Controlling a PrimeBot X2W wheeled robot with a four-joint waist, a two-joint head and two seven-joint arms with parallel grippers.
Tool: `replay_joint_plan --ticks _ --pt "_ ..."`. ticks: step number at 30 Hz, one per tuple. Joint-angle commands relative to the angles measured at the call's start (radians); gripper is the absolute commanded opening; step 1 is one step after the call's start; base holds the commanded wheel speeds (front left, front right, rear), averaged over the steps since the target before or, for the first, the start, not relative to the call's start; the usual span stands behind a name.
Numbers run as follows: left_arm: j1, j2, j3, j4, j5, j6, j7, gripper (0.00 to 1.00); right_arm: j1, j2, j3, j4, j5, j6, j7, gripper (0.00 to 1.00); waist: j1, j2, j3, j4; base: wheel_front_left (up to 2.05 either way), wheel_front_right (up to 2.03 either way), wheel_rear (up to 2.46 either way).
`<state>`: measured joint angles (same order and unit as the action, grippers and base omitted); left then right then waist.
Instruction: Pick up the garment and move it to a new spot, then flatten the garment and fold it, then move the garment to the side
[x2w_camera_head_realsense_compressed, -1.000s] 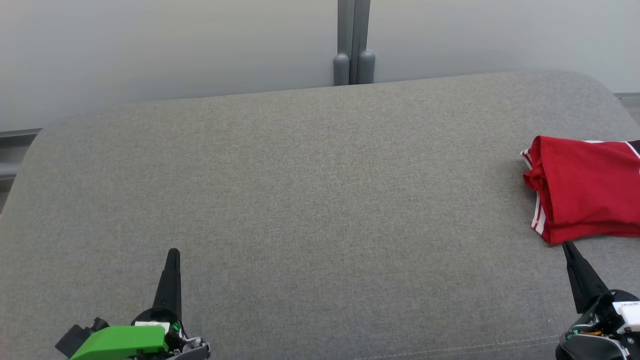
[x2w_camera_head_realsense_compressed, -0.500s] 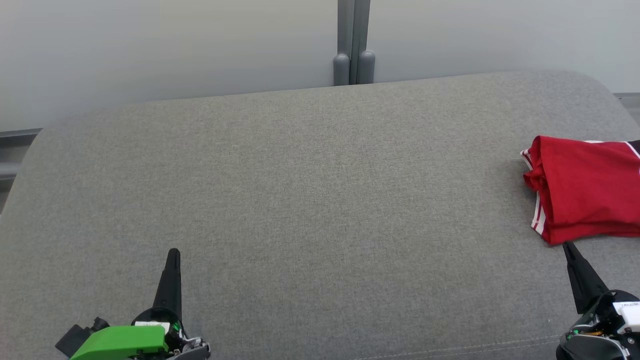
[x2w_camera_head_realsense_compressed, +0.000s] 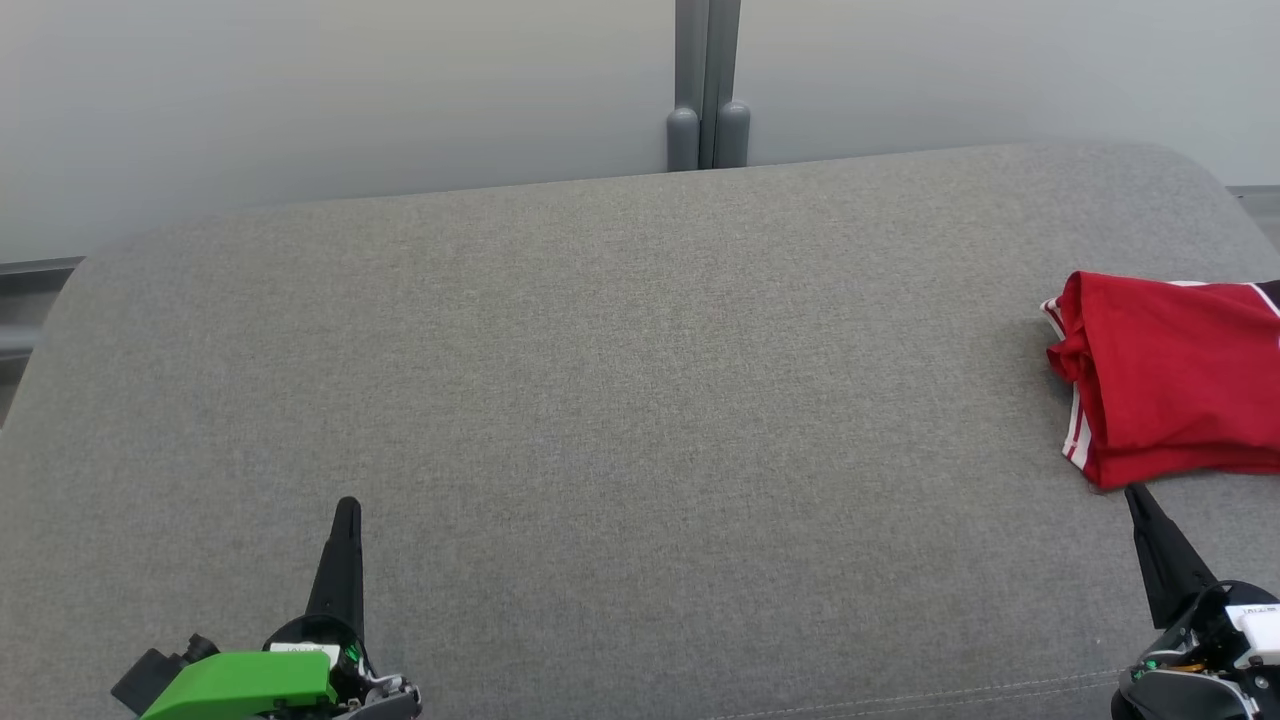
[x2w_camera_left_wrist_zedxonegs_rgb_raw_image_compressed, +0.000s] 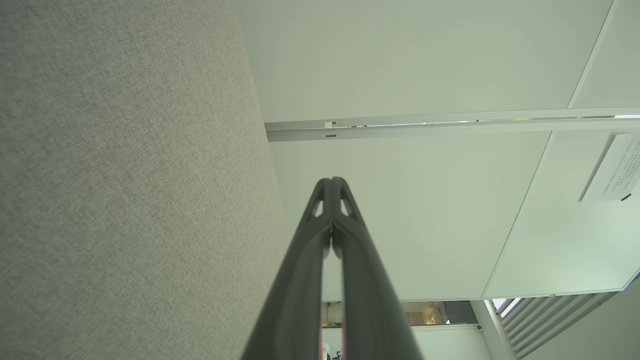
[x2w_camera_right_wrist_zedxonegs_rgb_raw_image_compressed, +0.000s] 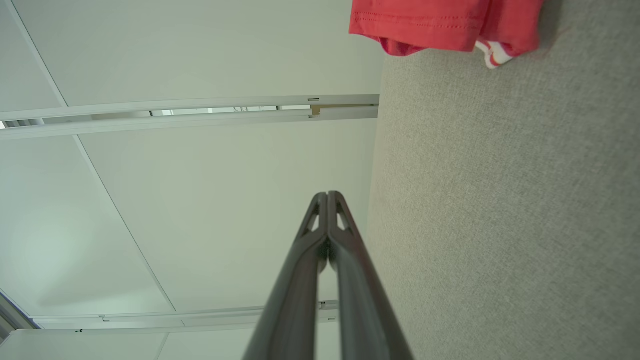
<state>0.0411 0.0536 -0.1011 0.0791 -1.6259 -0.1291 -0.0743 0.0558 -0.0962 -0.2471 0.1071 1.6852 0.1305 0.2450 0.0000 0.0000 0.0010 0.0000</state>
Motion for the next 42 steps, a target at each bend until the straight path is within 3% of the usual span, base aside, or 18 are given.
replay_joint_plan --ticks 1,42 --pt "0.012 0.000 0.003 0.001 0.002 -0.007 0.001 0.00 -0.011 0.001 -0.004 0.002 -0.010 0.000 0.004 0.00 0.0000 0.0000 0.000 0.000 0.00 0.00 0.00" --pt "0.012 -0.001 0.005 0.001 0.005 -0.005 0.003 0.00 -0.015 0.014 -0.020 0.004 -0.021 0.000 0.019 0.00 0.0000 0.0000 0.000 0.000 0.00 0.00 0.00"
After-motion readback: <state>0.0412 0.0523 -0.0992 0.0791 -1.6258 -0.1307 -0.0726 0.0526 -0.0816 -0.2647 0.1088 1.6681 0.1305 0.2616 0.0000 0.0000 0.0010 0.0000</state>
